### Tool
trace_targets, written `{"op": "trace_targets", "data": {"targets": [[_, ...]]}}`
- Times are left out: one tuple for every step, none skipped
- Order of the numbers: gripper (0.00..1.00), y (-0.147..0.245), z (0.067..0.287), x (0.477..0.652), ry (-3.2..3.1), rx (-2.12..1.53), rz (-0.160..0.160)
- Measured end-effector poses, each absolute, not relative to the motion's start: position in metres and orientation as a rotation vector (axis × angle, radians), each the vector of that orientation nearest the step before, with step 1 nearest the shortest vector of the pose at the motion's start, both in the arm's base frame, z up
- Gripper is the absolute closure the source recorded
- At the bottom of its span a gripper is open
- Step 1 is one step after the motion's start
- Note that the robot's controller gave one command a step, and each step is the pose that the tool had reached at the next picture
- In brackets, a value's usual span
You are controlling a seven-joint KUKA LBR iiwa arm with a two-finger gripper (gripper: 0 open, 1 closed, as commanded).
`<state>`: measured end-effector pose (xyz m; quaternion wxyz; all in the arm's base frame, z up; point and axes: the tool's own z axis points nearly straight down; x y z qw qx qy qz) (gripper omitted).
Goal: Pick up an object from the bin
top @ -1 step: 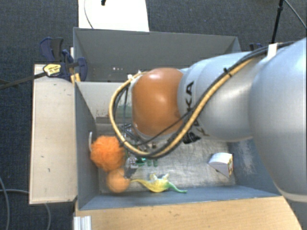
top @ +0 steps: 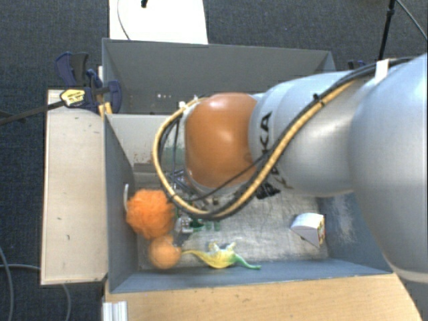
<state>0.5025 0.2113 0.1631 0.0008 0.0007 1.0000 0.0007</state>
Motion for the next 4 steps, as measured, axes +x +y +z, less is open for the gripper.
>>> {"op": "trace_targets", "data": {"targets": [[1.0,0.213,0.073,0.546,3.11,0.381,0.004],[1.0,0.213,0.073,0.546,3.11,0.383,0.004],[1.0,0.206,0.113,0.555,3.125,0.369,-0.004],[1.0,0.206,0.19,0.53,3.118,0.378,0.001]]}}
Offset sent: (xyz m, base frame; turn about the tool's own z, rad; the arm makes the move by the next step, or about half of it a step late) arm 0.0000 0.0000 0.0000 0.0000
